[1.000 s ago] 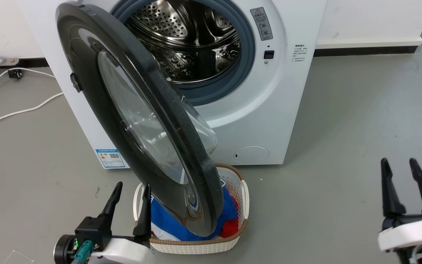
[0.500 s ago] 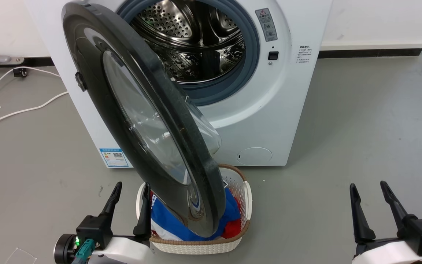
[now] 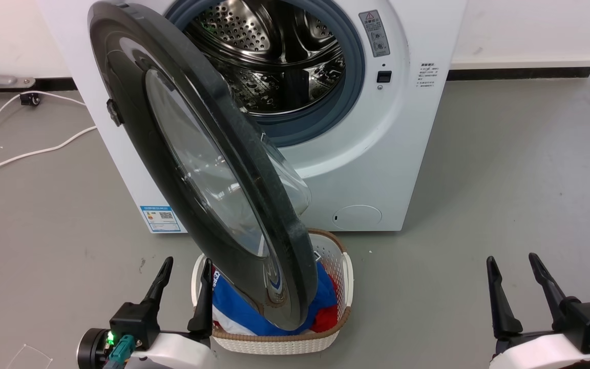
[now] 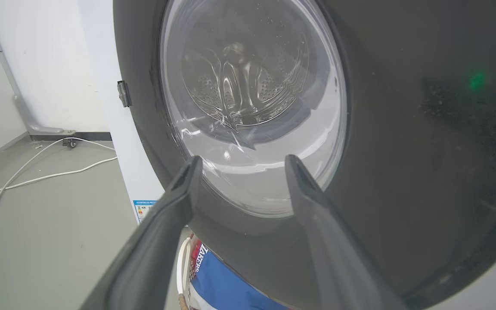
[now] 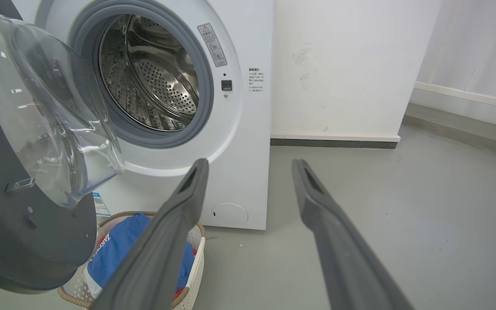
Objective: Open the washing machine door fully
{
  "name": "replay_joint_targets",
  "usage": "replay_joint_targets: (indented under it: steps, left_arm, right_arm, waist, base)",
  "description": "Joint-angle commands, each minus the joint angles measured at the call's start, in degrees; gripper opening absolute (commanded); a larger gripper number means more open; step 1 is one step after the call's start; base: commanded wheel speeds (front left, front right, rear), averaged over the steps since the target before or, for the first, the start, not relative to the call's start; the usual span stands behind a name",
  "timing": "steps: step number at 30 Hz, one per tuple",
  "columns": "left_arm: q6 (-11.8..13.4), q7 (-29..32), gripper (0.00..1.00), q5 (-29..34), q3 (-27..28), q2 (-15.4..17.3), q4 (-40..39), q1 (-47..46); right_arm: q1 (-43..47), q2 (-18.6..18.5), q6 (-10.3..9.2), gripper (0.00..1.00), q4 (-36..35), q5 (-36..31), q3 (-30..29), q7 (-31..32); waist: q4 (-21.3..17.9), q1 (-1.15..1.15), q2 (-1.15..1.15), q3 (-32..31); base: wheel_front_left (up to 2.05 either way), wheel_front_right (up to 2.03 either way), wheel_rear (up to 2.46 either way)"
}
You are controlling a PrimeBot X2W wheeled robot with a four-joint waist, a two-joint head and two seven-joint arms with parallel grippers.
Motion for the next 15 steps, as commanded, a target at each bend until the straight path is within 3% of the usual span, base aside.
replay_joint_targets:
  steps: [1,2,3,4,15]
  left_arm:
    - [-0.13,-0.14,0.88,0.14,0.08,-0.06,0.12,-0.41]
    - [-0.17,-0.14,0.37,0.11,0.07,-0.06,0.16,-0.34]
    - [-0.25,-0.14,0.07,0.10,0.03,-0.06,0.22,-0.34]
    - [-0.27,-0.14,0.00,0.08,-0.03,-0.05,0.24,-0.38]
    - [0.66,-0.14,0.00,2.03,0.41,1.71,-3.79,-3.06]
  right_arm:
    - [-0.74,0.30,-0.03,1.00,-0.31,0.23,-0.01,0.16]
    - [-0.72,0.29,-0.03,1.00,-0.41,0.29,-0.05,0.28]
    - [-0.70,0.30,-0.03,1.00,-0.50,0.41,0.00,0.25]
    - [-0.66,0.30,-0.03,1.00,-0.59,0.50,-0.01,0.30]
    - [-0.33,0.29,-0.03,1.00,-1.19,0.85,-0.33,0.89]
  waist:
    - [-0.04,0.00,0.00,-0.03]
    - [-0.04,0.00,0.00,-0.03]
    - [-0.04,0.00,0.00,-0.01]
    - [-0.05,0.00,0.00,0.01]
    - [0.42,0.00,0.00,-0.02]
  base:
    - [0.00,0.00,0.00]
    - [0.00,0.00,0.00]
    - [0.00,0.00,0.00]
    - [0.00,0.00,0.00]
    - [0.00,0.00,0.00]
